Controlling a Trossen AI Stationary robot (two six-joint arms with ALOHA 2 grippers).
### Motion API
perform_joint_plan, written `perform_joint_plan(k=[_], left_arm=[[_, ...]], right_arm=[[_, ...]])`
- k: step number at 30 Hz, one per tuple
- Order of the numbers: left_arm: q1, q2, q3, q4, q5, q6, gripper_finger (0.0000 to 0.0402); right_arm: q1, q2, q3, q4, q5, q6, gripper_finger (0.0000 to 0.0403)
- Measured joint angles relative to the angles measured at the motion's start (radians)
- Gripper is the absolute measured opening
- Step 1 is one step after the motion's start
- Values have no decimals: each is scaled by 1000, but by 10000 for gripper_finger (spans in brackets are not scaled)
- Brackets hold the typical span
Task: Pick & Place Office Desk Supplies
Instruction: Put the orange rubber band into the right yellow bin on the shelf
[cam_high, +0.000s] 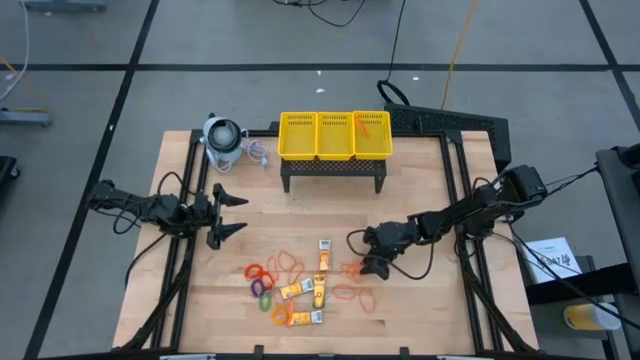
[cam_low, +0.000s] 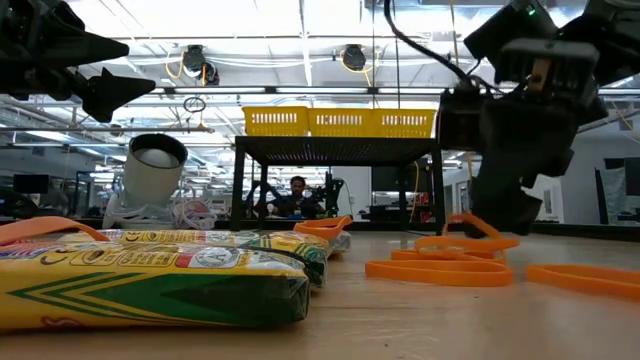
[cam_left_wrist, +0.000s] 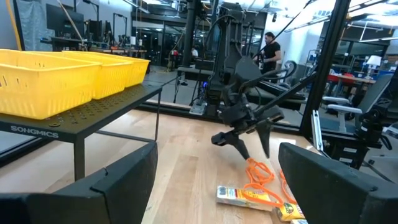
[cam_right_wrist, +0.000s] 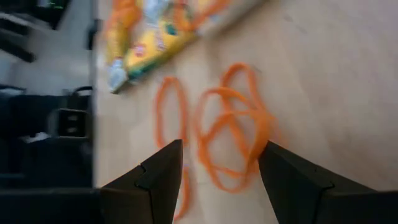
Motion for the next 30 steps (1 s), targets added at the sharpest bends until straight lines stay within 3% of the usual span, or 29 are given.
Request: perform_joint_plan(k=[7,11,16,26,30], left_arm=[[0,0,0,0,0,0,340],[0,0,0,0,0,0,340],[0,0,0,0,0,0,340],[0,0,0,0,0,0,340],[0,0,0,0,0,0,340]], right_arm=[[0,0,0,7,-15,-17,196],[0,0,0,7,40,-51,186],[0,0,0,14,68,-93,143],[0,0,0,13,70,-218,18],[0,0,0,20,93,-279,7]])
